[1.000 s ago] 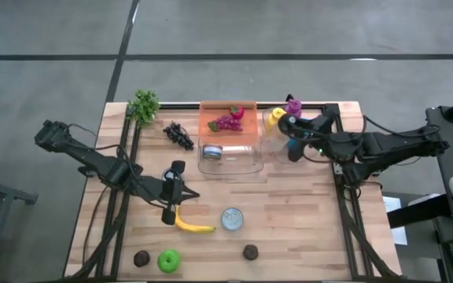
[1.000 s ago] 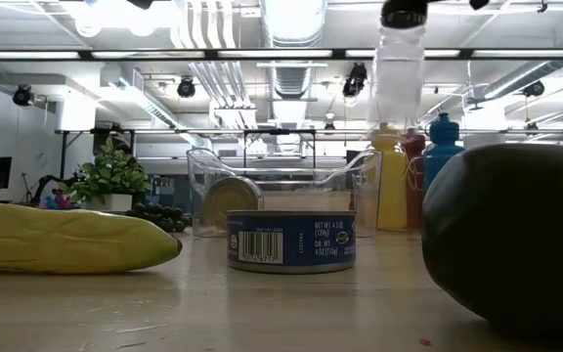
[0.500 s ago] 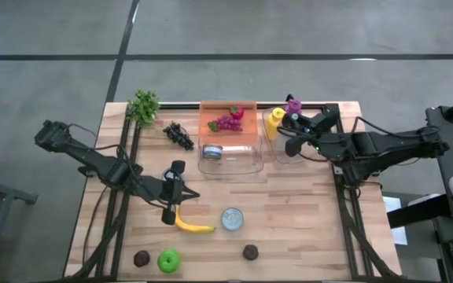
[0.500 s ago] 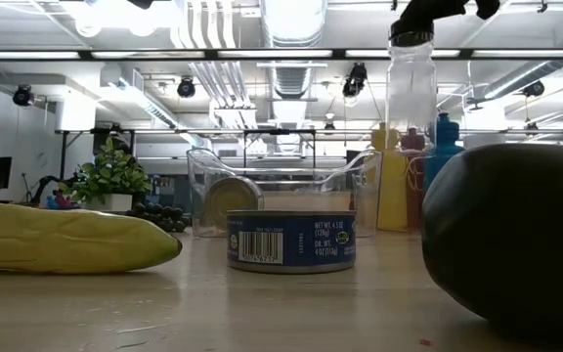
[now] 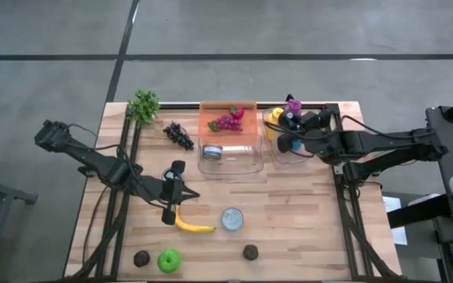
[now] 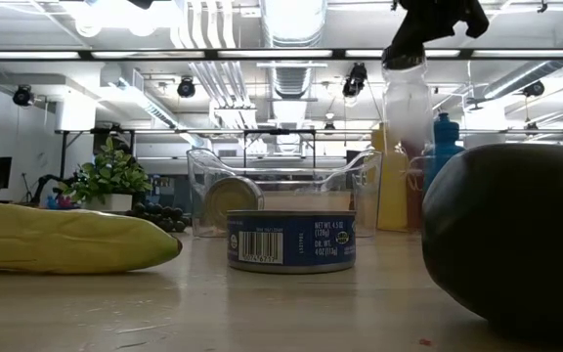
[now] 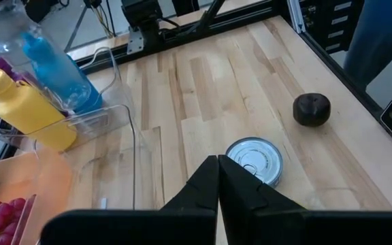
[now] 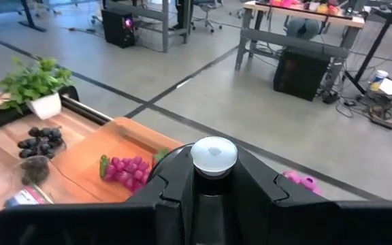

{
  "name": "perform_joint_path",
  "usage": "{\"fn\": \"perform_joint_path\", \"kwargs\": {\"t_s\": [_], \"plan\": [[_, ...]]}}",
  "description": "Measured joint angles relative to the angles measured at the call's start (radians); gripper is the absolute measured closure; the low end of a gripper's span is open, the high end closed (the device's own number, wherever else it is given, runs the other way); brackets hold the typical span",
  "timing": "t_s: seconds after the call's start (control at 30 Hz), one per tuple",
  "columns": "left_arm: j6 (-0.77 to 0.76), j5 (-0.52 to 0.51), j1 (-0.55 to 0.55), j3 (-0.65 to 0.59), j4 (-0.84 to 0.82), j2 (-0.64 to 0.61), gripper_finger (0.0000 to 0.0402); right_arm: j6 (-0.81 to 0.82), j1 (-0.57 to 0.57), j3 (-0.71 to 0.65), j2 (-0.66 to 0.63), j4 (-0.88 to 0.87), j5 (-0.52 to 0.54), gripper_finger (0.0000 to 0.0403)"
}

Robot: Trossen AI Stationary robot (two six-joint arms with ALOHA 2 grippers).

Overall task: Pick & Place Food Item
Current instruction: Put the transparent water bottle into the right transparent bin

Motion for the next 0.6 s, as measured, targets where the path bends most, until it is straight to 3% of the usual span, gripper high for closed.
{"fn": "perform_joint_path", "kwargs": {"t_s": [0.6], "plan": [[0.000, 0.000, 0.000, 0.000, 0.000, 0.000, 0.0394, 0.166, -0.011, -0.128, 0.016, 0.011, 0.005, 0.0328]]}}
